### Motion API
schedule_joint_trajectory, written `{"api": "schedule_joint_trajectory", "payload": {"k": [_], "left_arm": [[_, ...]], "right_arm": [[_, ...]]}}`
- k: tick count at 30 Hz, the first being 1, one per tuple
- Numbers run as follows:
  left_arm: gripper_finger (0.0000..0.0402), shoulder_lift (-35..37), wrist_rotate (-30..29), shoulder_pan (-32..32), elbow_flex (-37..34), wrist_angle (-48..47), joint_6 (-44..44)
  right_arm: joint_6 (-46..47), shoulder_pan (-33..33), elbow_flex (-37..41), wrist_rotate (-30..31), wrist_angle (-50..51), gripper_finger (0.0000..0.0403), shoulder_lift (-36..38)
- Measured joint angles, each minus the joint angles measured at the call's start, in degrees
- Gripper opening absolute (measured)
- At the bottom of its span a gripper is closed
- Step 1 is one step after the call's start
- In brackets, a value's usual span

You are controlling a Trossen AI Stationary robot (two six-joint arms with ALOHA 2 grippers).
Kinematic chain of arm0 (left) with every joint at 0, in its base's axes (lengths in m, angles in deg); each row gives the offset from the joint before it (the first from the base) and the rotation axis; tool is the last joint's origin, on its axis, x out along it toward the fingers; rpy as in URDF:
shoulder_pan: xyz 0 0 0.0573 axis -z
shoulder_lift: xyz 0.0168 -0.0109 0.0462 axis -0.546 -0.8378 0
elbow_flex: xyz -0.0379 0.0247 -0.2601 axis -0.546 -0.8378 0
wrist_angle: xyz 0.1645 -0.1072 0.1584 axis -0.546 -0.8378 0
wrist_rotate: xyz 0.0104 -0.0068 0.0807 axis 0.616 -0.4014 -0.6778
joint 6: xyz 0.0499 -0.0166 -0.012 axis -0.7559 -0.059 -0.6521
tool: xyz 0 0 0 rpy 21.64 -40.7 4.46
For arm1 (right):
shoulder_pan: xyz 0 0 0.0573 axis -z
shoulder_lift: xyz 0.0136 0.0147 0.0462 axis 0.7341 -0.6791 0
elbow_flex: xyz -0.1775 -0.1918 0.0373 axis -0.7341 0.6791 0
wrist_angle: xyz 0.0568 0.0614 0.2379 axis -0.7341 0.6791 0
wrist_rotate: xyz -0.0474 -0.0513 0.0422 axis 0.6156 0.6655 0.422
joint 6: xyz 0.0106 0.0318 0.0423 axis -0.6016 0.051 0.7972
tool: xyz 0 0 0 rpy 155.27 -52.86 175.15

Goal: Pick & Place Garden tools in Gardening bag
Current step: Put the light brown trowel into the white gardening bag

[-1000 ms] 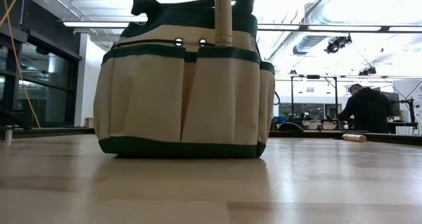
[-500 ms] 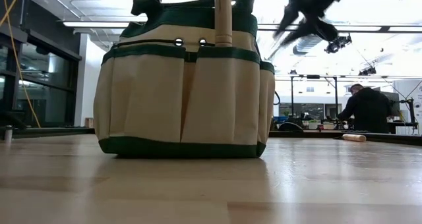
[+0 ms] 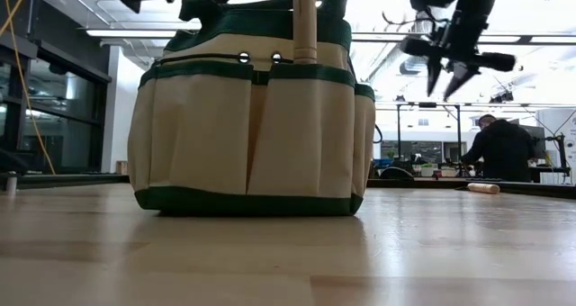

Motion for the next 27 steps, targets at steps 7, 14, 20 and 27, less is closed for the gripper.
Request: {"api": "schedule_joint_trajectory", "payload": {"k": [7, 14, 20, 27], "left_arm": [[0.017, 0.0, 8.24, -4.31, 0.02, -1.85, -0.84], [0.017, 0.0, 12.86, -6.29, 0.02, -2.6, -2.09], [0.017, -0.02, 13.77, -6.21, 0.04, -4.88, -4.19], [0.017, -0.04, 13.75, -6.21, 0.04, -7.12, -4.56]], "right_arm": [[8.88, 0.96, 0.0, 2.0, 13.42, 0.0133, -0.02], [15.31, 0.94, 4.81, 1.7, 14.88, 0.0196, -0.02], [23.47, -1.11, 13.05, -1.94, 8.41, 0.0255, -0.07], [27.56, -2.65, 15.7, 6.4, 5.75, 0.0268, -0.02]]}}
